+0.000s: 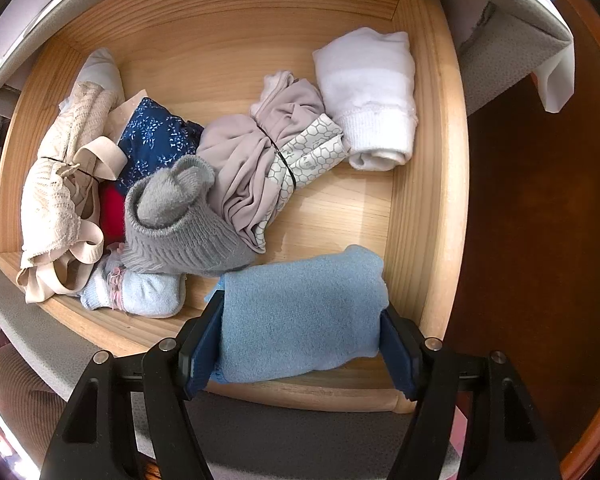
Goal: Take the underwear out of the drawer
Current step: 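Lift the pale blue bundle out of the drawer with the left gripper, then lower the pale blue bundle into the white box and open the left gripper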
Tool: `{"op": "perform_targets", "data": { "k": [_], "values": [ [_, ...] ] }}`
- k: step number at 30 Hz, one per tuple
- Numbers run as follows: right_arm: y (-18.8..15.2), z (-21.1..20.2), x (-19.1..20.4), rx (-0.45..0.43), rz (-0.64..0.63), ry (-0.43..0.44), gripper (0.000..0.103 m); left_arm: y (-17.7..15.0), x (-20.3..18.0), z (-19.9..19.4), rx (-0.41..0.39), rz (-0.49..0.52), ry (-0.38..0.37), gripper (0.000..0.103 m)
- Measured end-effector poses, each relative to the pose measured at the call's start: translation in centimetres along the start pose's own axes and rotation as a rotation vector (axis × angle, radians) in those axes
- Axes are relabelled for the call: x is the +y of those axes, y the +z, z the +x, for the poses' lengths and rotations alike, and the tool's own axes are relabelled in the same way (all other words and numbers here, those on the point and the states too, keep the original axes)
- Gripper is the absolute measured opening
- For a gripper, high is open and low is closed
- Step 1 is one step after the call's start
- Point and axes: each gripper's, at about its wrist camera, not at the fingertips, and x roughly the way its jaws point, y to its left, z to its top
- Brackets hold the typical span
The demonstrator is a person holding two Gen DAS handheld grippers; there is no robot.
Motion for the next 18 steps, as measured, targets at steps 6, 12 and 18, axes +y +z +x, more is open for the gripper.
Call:
{"op": "perform_targets", "data": {
  "k": [6,12,18],
  "values": [
    [-0.1,0.1,0.0,0.000,-0.010,-0.002,0.067,6.2,-1.9,-4.7,-0.181,0.014,-0.043,0.029],
    [-0.2,0.1,0.0,-0.001,-0.006,-0.002,0.067,13.9,-5.3,-2.5,-0.244,0.039,-0.106,0.030],
    [-0.2,0.1,0.0,-0.001,-0.008,-0.004,0.067,19.3,-7.7,4.6,-0.189,0.055,-0.064,0.030]
  ]
}}
